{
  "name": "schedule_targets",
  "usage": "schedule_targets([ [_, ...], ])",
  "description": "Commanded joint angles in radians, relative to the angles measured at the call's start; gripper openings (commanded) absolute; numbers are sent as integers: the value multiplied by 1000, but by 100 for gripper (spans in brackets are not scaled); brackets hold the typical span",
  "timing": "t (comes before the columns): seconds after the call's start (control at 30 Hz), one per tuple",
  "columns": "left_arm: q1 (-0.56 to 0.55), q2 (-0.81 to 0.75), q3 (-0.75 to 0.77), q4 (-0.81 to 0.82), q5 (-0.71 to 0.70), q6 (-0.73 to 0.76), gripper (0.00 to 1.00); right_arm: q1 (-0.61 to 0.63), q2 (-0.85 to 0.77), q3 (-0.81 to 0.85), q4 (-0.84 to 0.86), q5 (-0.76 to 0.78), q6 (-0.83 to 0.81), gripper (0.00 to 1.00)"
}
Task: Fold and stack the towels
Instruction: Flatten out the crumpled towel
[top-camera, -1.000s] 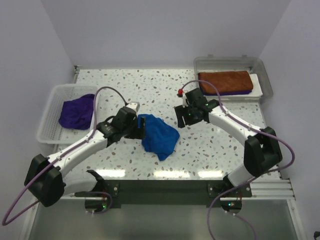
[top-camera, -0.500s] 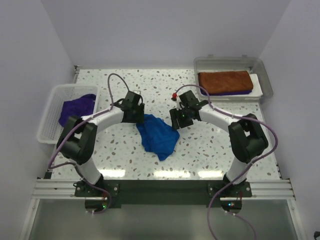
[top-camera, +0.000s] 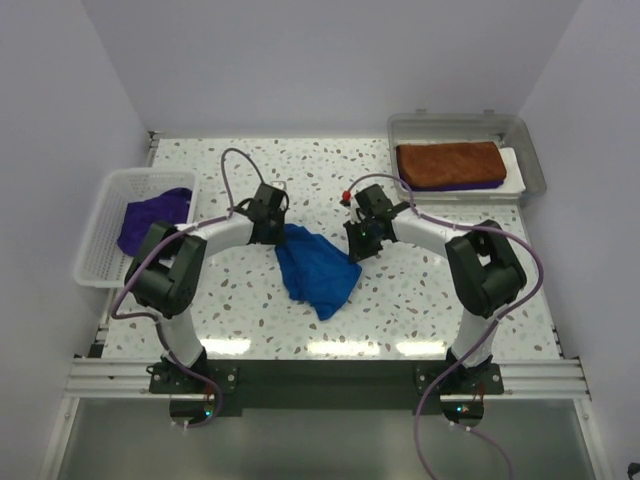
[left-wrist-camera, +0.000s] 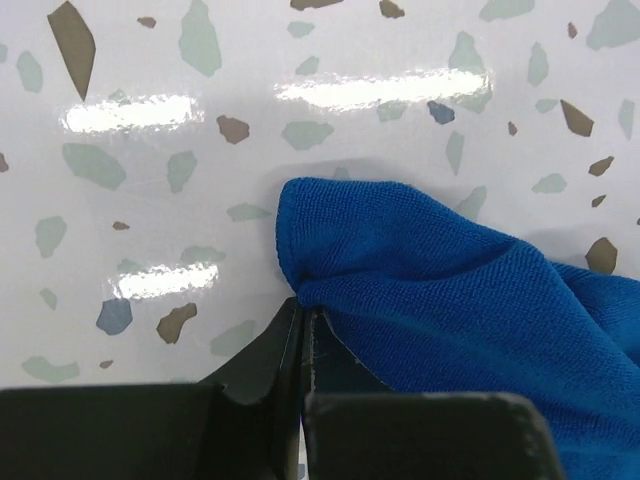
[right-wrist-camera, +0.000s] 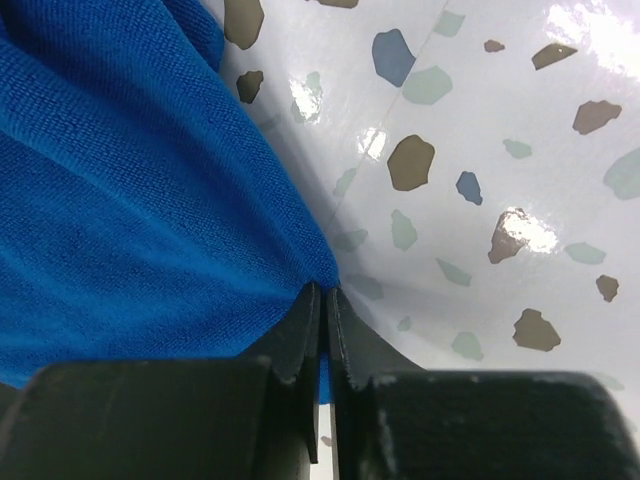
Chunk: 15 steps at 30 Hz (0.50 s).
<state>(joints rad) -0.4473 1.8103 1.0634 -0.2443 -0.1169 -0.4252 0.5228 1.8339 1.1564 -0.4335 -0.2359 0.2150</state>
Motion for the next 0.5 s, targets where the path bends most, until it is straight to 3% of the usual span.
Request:
schedule_targets([
  [0.0,-2,55,0,30,34,2,0,2,-31,72,-34,10,-35,0],
  [0.37,41,-91,381,-161,-124,115,0,-10,-108,503,-231,290,-175,0],
  [0.47,41,-172,400,-164,-129,129,0,-10,-180,499,-199,300,-183,0],
])
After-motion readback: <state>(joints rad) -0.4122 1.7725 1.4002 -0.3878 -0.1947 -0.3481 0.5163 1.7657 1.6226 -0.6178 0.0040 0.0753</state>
